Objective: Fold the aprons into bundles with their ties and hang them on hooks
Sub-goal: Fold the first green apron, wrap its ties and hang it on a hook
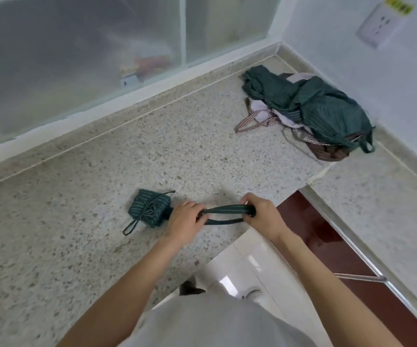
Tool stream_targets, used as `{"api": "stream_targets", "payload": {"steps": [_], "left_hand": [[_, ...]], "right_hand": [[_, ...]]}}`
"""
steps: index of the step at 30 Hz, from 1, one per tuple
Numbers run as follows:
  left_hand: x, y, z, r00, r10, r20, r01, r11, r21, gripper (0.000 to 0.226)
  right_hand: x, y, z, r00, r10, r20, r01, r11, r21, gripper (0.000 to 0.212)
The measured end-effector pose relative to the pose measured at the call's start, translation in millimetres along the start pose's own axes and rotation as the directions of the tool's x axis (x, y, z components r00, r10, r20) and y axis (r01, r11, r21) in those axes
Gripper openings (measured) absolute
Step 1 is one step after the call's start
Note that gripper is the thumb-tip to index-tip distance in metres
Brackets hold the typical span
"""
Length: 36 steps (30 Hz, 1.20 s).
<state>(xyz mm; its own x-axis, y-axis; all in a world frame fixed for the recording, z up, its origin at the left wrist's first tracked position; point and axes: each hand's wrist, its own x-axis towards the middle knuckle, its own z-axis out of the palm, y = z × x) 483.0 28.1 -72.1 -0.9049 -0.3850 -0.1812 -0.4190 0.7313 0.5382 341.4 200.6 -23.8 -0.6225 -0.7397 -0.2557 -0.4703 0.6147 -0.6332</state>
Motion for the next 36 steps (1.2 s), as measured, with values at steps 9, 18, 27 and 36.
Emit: {"api": "stream_targets", "payload": {"steps": [9, 18, 27, 36], "left_hand": [[41, 186, -45, 0.995, 0.092, -0.049, -0.103, 0.800, -0.591, 0.027], [59, 367, -43, 0.905, 0.413, -0.100, -0.373, 0.659, -0.654, 0.030], [112, 553, -38, 0.691, 0.720, -0.066, -0.567, 0.484, -0.666, 0.040], [189, 681, -35, 0.512, 0.801, -0.311, -0.801, 0.315, -0.510, 0.027]], "right_hand": [[-59, 20, -135, 0.991, -0.065, -0.117, 0.129, 0.692, 0.710, 0.022], [-151, 75, -304, 0.927, -0.318, -0.202, 0.376, 0.763, 0.526, 0.025], [-194, 145, -447, 0.748, -0.163, -0.644, 0.303, 0.946, 0.113, 0.029], [-209, 170, -557, 0.678, 0.079, -0.730, 0.323, 0.861, 0.393, 0.024]]}}
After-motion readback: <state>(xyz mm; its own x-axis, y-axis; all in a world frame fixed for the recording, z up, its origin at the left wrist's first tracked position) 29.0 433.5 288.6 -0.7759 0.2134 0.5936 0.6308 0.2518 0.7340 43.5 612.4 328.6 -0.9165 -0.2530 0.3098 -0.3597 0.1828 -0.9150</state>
